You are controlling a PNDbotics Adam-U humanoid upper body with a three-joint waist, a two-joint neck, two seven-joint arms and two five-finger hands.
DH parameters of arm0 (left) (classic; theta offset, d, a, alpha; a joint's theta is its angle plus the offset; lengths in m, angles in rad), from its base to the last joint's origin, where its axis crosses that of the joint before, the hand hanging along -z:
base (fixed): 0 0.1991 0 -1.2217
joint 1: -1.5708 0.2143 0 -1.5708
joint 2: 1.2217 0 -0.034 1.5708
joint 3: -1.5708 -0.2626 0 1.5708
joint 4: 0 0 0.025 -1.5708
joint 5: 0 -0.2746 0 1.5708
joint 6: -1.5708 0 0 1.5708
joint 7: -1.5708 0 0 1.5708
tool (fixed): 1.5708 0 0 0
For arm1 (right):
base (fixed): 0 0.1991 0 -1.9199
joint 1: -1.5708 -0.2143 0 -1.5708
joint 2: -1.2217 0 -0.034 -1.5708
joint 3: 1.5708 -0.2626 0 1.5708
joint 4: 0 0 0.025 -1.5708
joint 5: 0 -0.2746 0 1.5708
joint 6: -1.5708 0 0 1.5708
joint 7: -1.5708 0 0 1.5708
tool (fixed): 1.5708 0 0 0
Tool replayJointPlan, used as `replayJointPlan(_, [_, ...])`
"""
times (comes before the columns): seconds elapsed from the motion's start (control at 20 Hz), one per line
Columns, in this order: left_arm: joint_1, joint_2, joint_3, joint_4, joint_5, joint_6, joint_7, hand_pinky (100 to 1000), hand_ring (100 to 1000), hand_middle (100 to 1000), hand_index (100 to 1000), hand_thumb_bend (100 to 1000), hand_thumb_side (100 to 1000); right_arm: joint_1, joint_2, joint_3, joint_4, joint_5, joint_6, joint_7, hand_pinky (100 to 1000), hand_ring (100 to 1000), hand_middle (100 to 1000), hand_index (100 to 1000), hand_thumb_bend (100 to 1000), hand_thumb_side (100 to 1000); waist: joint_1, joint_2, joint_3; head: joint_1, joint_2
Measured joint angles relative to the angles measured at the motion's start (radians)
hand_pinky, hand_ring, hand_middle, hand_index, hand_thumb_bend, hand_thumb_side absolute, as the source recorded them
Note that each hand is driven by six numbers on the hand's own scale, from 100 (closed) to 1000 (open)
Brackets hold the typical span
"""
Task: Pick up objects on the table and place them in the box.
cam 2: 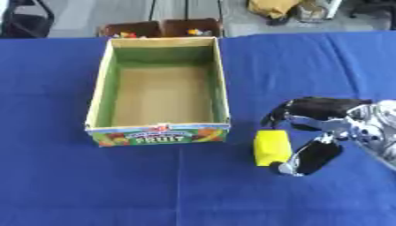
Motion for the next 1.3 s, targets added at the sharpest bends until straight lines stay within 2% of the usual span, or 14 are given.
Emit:
replayJointPlan(0.3, [0.000,0.000,0.000,0.000,0.000,0.000,0.000,600,881,874,937,100,1000,0.000,0.000,0.005,0.000,0.003,0.014,0.002,646,872,724,875,319,418,0.000,0.000,0.001,-0.004,0.000])
replayJointPlan(0.6, [0.000,-0.001,0.000,0.000,0.001,0.000,0.000,600,881,872,937,100,1000,0.000,0.000,0.016,0.000,0.022,0.022,0.006,622,854,671,837,325,363,0.000,0.000,0.002,-0.006,0.000])
replayJointPlan(0.75, [0.000,-0.005,0.000,0.000,0.002,0.000,0.000,599,880,870,937,100,1000,0.000,0.000,0.022,0.004,0.031,0.022,0.008,609,838,644,827,355,351,0.000,0.000,0.004,-0.007,0.000])
replayJointPlan(1.3, [0.000,-0.008,-0.001,0.000,0.003,0.005,0.003,595,880,868,937,100,1000,-0.010,0.009,0.029,0.044,0.052,0.031,-0.032,492,681,465,646,355,342,0.000,0.000,0.008,-0.008,0.000])
